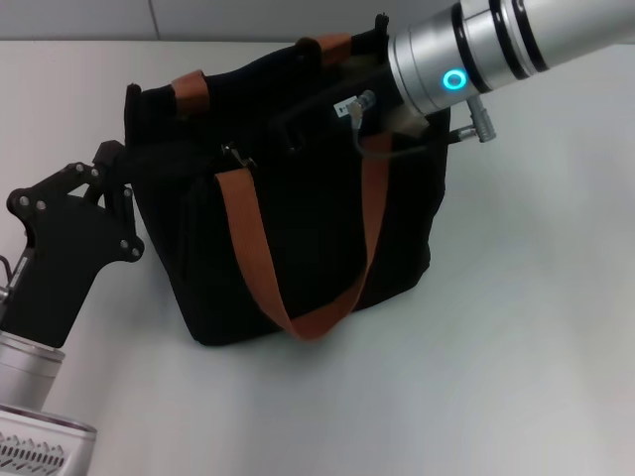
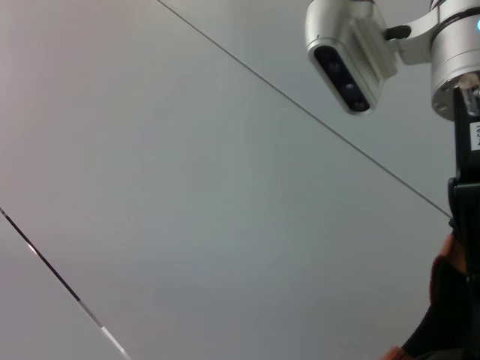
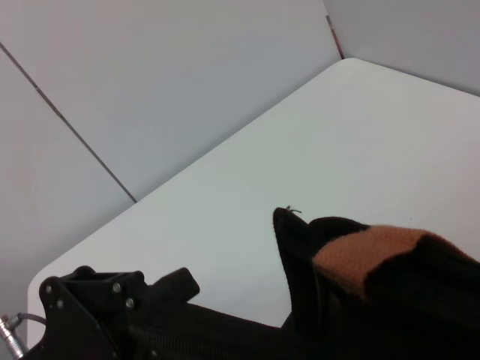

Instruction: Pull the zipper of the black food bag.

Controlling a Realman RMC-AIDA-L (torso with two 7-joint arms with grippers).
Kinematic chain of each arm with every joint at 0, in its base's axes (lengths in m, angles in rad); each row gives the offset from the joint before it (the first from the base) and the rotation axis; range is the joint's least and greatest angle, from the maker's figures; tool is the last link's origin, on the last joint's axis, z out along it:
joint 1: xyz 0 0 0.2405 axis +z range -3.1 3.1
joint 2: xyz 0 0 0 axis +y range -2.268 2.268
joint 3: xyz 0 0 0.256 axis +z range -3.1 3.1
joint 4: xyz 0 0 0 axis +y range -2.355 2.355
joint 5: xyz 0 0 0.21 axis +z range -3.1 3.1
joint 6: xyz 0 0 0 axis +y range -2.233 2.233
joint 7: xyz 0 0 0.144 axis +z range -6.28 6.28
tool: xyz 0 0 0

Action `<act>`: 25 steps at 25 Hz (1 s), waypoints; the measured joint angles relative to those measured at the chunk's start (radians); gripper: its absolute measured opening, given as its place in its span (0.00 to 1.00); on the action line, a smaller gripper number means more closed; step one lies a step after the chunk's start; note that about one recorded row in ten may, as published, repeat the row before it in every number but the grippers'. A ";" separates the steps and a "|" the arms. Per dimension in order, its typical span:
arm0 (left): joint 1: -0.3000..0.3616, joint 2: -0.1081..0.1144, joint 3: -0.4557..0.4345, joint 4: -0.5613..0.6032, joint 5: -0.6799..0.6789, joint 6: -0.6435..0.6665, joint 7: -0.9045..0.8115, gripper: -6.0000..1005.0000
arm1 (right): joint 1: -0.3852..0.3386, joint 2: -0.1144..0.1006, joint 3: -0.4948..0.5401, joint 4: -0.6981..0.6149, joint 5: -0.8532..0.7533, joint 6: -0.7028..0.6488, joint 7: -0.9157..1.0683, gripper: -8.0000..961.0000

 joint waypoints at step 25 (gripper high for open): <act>0.040 0.000 0.022 0.007 0.001 -0.134 0.159 0.03 | 0.038 -0.001 0.043 -0.131 -0.176 -0.118 0.112 0.11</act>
